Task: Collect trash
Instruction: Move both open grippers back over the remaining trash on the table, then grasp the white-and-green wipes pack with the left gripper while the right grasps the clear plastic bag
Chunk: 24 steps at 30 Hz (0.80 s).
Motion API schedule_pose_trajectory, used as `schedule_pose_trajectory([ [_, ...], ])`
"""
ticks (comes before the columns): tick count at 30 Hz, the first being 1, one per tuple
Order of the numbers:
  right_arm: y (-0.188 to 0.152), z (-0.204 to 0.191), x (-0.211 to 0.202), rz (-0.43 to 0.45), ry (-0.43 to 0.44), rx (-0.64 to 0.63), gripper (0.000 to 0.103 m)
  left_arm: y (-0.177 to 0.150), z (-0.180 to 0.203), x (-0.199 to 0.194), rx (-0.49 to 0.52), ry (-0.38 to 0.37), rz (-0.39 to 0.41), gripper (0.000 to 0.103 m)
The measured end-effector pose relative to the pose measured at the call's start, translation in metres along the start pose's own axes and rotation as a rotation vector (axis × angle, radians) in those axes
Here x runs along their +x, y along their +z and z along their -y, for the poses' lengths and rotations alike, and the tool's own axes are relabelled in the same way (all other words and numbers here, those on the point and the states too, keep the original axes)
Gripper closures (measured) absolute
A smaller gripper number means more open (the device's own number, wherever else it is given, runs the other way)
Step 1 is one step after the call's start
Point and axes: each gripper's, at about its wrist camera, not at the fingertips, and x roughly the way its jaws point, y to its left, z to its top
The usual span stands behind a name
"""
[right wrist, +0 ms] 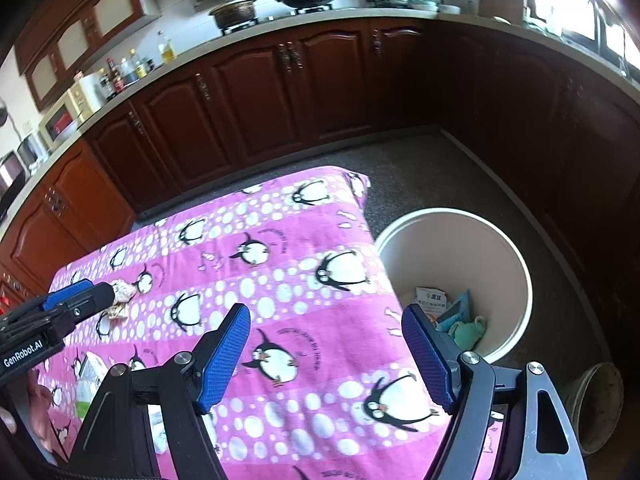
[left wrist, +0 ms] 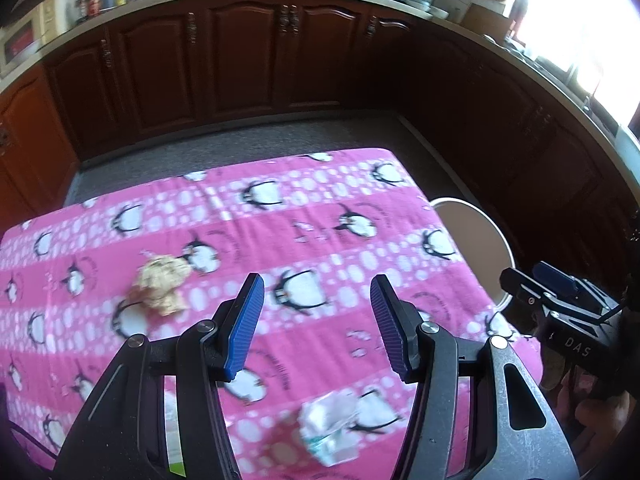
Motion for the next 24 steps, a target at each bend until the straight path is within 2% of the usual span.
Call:
schedule_pose_trajectory([
  [12, -0.01, -0.056, -0.003, -0.009, 0.041, -0.109, 0.027, -0.026, -0.063, -0.039, -0.076, 0.056, 0.045, 0.049],
  [24, -0.03, -0.102, 0.005, -0.056, 0.13, -0.209, 0.027, -0.061, -0.123, -0.055, -0.168, 0.068, -0.022, 0.049],
])
